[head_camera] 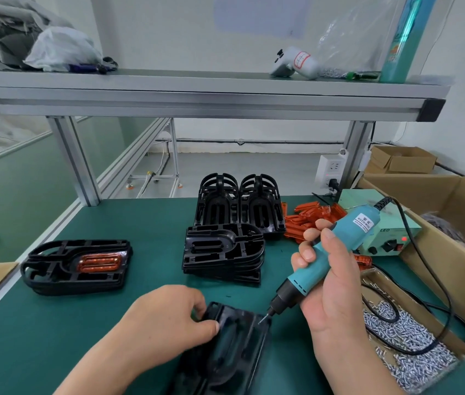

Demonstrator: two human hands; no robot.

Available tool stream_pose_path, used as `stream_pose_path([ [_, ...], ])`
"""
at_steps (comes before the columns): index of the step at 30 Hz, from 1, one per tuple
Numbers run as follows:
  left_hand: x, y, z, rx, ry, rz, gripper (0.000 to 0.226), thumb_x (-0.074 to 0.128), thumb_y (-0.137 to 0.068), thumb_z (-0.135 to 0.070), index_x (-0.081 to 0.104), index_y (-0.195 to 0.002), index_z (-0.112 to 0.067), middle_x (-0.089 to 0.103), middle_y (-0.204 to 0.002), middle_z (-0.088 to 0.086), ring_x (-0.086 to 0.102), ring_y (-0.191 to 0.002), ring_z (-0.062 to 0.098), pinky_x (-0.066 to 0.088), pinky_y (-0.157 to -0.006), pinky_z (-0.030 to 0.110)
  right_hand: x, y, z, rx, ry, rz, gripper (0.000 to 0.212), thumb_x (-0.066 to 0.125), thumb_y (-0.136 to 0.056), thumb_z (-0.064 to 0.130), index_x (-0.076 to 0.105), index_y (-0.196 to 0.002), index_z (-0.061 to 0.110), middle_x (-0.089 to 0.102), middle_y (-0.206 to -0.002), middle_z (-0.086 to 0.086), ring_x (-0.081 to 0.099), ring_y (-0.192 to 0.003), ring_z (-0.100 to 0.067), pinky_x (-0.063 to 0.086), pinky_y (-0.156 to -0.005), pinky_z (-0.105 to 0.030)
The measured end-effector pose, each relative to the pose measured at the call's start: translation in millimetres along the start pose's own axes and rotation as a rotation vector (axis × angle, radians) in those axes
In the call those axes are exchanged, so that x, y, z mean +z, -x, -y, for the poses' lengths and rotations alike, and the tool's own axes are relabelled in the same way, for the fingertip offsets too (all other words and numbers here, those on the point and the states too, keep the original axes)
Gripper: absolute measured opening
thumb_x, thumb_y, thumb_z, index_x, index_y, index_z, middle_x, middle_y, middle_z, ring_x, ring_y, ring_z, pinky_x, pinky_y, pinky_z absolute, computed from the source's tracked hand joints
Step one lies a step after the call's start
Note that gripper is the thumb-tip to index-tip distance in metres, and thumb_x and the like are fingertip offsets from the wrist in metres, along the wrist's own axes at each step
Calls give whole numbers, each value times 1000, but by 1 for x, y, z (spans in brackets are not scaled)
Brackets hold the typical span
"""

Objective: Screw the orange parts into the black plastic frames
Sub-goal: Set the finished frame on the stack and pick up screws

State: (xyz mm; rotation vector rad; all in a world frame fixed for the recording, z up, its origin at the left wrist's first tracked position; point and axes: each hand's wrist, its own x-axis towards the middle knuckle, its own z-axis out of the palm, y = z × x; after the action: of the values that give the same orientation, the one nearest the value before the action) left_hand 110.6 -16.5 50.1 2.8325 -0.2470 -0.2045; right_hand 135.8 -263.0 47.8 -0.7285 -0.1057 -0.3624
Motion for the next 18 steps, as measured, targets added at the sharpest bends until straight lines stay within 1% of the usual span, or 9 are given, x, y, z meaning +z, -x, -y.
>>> stream_pose_path([
  [1, 1, 1, -5, 29, -13, -16, 44, 53, -72, -75, 65, -93, -39, 60, -65, -12, 54, -60, 3, 37, -53, 20, 0, 0, 0, -1, -6, -4, 14, 60, -102, 16, 59, -115, 15, 63, -93, -3, 50, -64, -11, 47, -59, -23],
  [2, 3, 2, -9, 61, -36, -33, 40, 52, -75, -72, 65, -99, -43, 61, -67, -13, 56, -63, 3, 38, -54, 20, 0, -1, 0, -2, -13, -7, 14, 60, -101, 16, 59, -115, 15, 63, -92, -3, 50, -63, -11, 47, -59, -23],
  [4, 9, 3, -17, 134, -100, -75, 41, 48, -81, -66, 62, -114, -47, 69, -85, -15, 62, -80, 5, 51, -69, 25, -1, -2, 1, -7, -25, -11, 13, 60, -101, 16, 59, -114, 16, 62, -92, -2, 50, -63, -10, 47, -59, -22],
  [5, 12, 4, -21, 170, -128, -95, 42, 46, -84, -64, 60, -119, -46, 71, -95, -15, 64, -89, 7, 54, -78, 30, -1, -3, 2, -9, -28, -13, 12, 59, -101, 16, 60, -113, 17, 63, -91, -1, 50, -63, -10, 47, -59, -22],
  [6, 15, 4, -24, 200, -146, -111, 42, 44, -86, -62, 58, -121, -45, 71, -102, -14, 65, -95, 10, 55, -82, 32, -2, -3, 2, -10, -31, -13, 11, 59, -101, 17, 60, -113, 17, 63, -91, -1, 50, -62, -10, 46, -59, -22],
  [8, 18, 5, -29, 239, -166, -132, 41, 43, -89, -62, 56, -123, -44, 71, -108, -13, 65, -100, 12, 55, -84, 34, -2, -3, 2, -11, -38, -13, 10, 58, -102, 17, 61, -111, 18, 63, -91, 0, 50, -62, -9, 46, -59, -22],
  [12, 22, 6, -33, 280, -149, -142, 45, 43, -93, -65, 52, -133, -48, 68, -118, -16, 63, -109, 10, 53, -90, 32, -2, -4, 3, -9, -51, -15, 9, 57, -103, 16, 62, -111, 18, 63, -92, 0, 51, -63, -9, 47, -59, -22],
  [15, 22, 6, -32, 295, -106, -126, 46, 43, -93, -67, 50, -135, -50, 67, -123, -19, 62, -113, 7, 51, -93, 33, -1, -3, 4, -5, -63, -23, 10, 60, -101, 17, 62, -110, 18, 63, -91, 0, 51, -63, -9, 47, -59, -21],
  [18, 23, 4, -29, 309, -74, -124, 51, 43, -93, -70, 48, -140, -53, 65, -129, -23, 60, -118, 3, 50, -96, 29, -1, -3, 7, -9, -90, -39, 14, 64, -96, 18, 62, -110, 17, 62, -91, 0, 51, -62, -9, 47, -59, -21],
])
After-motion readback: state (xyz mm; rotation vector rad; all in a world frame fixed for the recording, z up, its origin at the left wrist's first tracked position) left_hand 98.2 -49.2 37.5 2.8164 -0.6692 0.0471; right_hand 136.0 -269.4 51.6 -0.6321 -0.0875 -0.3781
